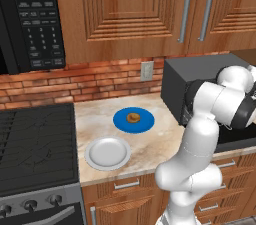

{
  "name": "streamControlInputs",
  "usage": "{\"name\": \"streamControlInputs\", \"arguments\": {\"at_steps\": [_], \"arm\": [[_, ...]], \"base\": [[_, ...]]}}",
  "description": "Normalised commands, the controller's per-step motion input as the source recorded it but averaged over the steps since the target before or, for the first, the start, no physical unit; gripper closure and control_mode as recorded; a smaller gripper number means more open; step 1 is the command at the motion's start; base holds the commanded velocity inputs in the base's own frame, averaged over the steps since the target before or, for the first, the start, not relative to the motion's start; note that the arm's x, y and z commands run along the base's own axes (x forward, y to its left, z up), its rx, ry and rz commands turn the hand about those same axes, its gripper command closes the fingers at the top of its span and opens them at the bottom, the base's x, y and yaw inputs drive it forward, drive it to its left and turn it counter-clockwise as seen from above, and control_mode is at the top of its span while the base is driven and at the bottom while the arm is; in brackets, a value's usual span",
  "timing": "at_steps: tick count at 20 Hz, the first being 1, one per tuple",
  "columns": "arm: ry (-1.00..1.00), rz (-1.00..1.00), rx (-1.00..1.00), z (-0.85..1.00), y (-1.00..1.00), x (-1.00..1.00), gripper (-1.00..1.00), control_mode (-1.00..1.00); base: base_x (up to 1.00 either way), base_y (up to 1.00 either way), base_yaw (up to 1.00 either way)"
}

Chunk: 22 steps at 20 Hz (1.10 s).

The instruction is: Open the toaster oven door. Place the bread on the top rack in the toaster oven and place the chicken drumstick on the bottom rack.

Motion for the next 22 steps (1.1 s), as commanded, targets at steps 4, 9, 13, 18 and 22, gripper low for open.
{"name": "streamControlInputs", "arguments": {"at_steps": [4, 9, 13, 18, 22], "arm": [[0.00, 0.18, -0.04, -0.21, 0.25, -0.22, -1.00, -1.00], [-0.02, 0.12, 0.00, -0.22, 0.14, -0.23, -1.00, -1.00], [-0.01, 0.08, -0.05, -0.25, 0.13, -0.18, -1.00, -1.00], [0.00, 0.14, -0.08, -0.15, 0.21, -0.08, -1.00, -1.00], [-0.05, 0.13, -0.01, -0.01, 0.24, -0.07, -1.00, -1.00]], "base": [[0.00, 0.00, 0.00], [0.00, 0.00, 0.00], [0.00, 0.00, 0.00], [0.00, 0.00, 0.00], [0.00, 0.00, 0.00]]}}
